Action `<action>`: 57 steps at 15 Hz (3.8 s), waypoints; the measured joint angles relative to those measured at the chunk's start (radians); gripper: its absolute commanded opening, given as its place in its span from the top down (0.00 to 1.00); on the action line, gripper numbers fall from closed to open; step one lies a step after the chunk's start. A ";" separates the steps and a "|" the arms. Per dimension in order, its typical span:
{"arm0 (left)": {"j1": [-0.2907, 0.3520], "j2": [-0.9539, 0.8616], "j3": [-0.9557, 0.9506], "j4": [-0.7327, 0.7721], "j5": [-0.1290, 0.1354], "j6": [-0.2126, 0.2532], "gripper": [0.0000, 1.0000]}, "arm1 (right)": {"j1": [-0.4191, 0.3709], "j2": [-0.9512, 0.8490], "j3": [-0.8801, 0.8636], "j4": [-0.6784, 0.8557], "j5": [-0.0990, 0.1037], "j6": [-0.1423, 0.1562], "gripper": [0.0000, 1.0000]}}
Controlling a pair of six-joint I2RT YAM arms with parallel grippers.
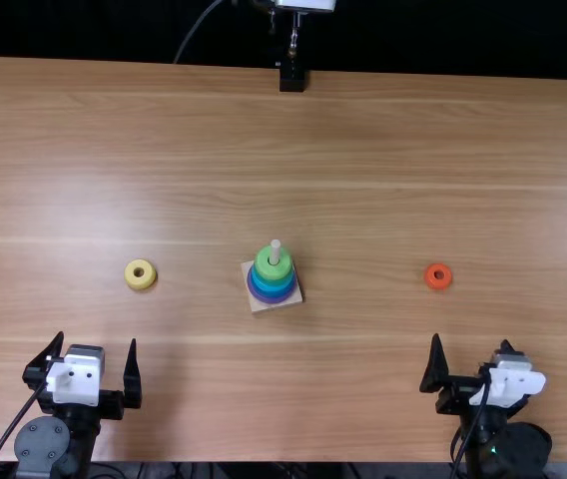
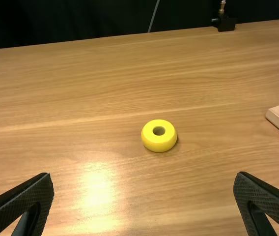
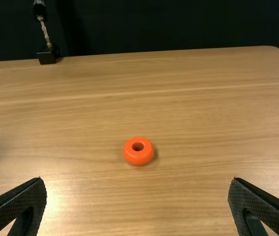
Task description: Build the Hanoi tower: stack the rings onto the peg from bottom to top in this color order: purple, dark blue, light blue, dark green, light green, yellow, orange.
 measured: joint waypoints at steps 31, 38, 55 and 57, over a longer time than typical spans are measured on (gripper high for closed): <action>0.012 0.695 0.849 -0.098 0.011 0.003 0.00 | 0.000 0.000 0.000 0.000 0.001 -0.001 0.00; 0.026 1.280 1.214 -0.653 0.023 0.001 0.00 | 0.000 0.000 0.000 0.000 0.000 -0.001 0.00; -0.029 1.882 1.214 -0.501 0.021 0.003 0.00 | 0.000 0.000 0.000 0.000 0.000 -0.001 0.00; -0.028 1.904 1.214 -0.469 0.022 0.003 0.00 | 0.000 0.000 0.000 0.000 0.000 -0.001 0.00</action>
